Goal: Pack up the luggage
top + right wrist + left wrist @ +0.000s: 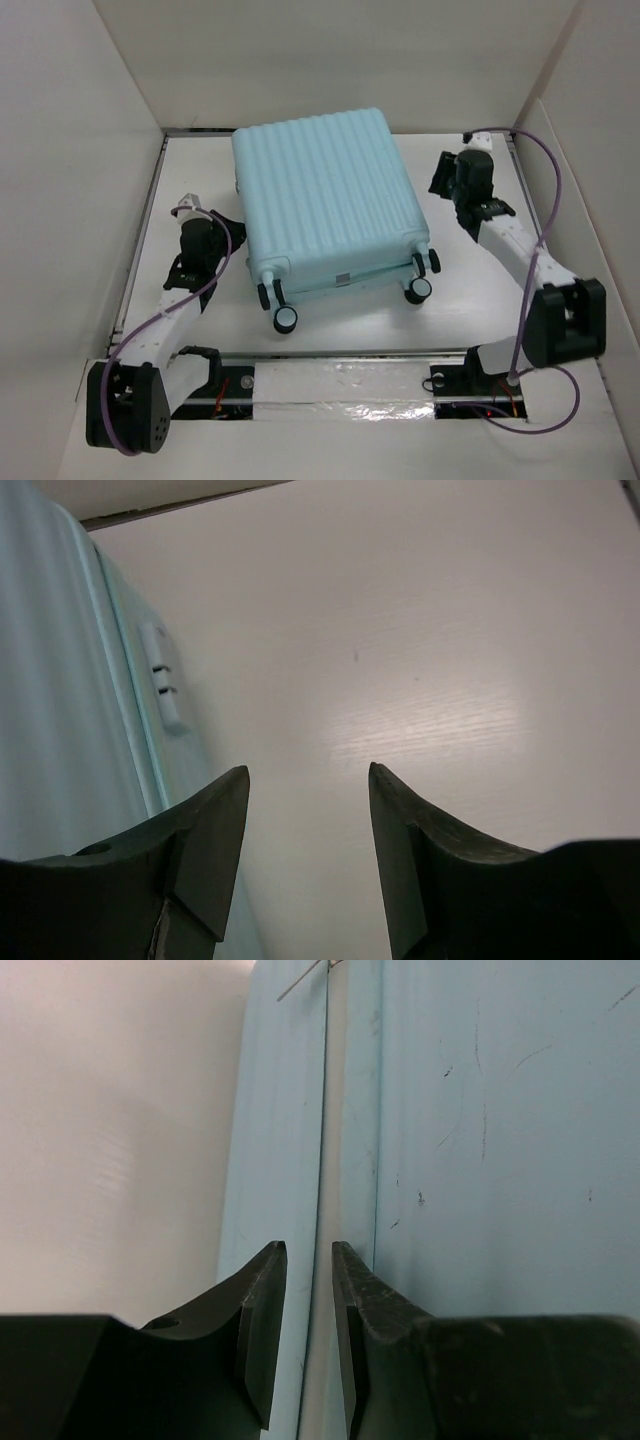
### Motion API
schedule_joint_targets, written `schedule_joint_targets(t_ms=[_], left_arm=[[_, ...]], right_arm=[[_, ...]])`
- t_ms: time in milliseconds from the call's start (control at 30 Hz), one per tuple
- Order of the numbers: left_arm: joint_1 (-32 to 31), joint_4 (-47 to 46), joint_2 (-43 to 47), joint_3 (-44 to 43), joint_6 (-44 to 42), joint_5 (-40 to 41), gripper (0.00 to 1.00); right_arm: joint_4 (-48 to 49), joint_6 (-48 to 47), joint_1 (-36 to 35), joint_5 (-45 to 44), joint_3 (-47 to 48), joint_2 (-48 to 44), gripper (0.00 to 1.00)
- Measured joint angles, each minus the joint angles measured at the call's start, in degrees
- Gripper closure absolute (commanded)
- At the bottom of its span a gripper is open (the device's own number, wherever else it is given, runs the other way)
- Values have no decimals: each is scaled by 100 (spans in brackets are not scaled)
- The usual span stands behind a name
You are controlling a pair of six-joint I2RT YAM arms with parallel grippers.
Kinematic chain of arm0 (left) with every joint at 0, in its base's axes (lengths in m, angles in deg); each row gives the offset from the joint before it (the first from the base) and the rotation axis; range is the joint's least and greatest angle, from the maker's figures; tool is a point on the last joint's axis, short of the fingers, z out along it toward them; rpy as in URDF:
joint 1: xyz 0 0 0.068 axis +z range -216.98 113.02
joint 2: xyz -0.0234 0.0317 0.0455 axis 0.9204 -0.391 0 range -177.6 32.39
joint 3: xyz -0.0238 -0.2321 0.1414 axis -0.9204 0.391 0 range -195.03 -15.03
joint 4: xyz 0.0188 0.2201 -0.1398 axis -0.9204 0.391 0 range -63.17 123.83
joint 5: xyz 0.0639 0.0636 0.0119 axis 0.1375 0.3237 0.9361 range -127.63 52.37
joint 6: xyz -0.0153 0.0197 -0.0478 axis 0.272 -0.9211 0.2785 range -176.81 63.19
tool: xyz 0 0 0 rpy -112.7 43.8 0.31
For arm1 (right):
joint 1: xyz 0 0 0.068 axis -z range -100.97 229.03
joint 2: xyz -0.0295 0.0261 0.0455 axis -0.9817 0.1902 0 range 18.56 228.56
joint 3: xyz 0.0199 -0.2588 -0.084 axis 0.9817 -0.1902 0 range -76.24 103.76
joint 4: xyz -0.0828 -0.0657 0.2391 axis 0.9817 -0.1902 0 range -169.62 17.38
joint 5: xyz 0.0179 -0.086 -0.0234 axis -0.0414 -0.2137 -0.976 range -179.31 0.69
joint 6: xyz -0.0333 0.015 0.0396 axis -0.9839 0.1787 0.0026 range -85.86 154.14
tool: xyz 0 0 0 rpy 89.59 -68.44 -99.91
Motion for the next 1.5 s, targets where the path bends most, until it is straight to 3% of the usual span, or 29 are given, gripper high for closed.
schedule_joint_targets(t_ms=[200,400,533,600,667,733,833,900,1000,1167,1233,1267,1367,1433,1500], left_arm=[[-245,-704,79,398,96,203,82],[-1360,-693,98,474,-76,1657,84],[-2284,-610,105,529,-76,2444,84],[-2769,-616,107,570,-63,2911,84],[-3331,-610,96,612,-24,3429,84],[-3862,-535,79,621,37,3807,83],[-4478,-444,61,612,116,4131,78],[-4695,-317,101,592,120,4286,70],[-4809,35,308,566,116,4389,60],[-4940,599,754,448,52,4203,56],[-4905,841,813,337,-114,4089,55],[-4839,931,822,286,-162,3963,55],[-4684,949,822,118,-205,3552,57],[-4680,922,846,-61,-203,3390,58],[-4677,905,933,-127,-199,3342,59]], right_arm=[[-577,-225,-103,643,2398,2389,43],[-1480,-719,-308,903,4535,4312,42],[-2310,-916,-337,1207,7003,5899,42],[-2691,-986,-380,1322,8352,6596,32],[-2695,-973,-433,1440,9088,6948,20],[-2326,-870,-461,1574,8979,6822,15],[-1576,-507,-457,1700,8065,6120,10],[-1259,-260,-435,1840,7624,5628,6],[-931,-144,-358,1987,7014,4712,5],[-289,11,-229,2245,5453,2643,12],[-125,42,-361,2380,4848,1832,8],[-13,37,-424,2380,4623,1519,1],[61,-63,-501,2376,4341,1023,0],[-15,-140,-361,2413,4424,1064,7],[-203,-258,-184,2465,4494,1228,58]])
